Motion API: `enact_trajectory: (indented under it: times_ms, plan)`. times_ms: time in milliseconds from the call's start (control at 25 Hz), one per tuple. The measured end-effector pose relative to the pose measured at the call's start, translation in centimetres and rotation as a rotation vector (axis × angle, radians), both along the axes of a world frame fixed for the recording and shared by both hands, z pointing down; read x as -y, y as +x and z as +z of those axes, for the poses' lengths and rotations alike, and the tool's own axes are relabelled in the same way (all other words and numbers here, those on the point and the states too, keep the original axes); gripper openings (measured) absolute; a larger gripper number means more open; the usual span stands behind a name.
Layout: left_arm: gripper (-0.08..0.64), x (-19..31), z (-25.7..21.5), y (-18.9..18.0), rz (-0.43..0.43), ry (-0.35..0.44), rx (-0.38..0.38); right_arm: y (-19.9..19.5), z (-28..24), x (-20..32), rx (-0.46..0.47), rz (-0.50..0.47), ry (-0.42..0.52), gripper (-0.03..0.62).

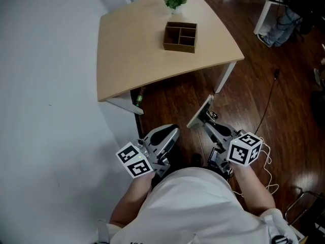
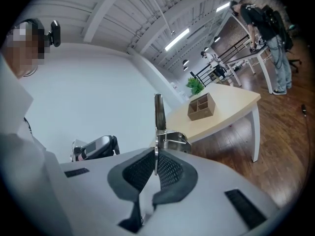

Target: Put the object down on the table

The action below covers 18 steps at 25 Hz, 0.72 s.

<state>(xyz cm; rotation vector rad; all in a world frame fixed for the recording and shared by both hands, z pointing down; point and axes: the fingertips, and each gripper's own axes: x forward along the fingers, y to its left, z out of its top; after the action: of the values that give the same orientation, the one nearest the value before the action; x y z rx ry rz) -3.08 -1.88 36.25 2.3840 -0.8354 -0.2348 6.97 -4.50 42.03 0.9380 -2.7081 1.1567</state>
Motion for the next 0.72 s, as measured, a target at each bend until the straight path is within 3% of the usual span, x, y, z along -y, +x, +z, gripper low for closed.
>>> enact_trajectory:
  times_ms: [720]
  plan:
    - [0.011, 14.5, 0.8, -10.7, 0.1, 0.004, -0.007, -9.3, -0.1, 13.6, -0.067, 0.144, -0.015, 0.005]
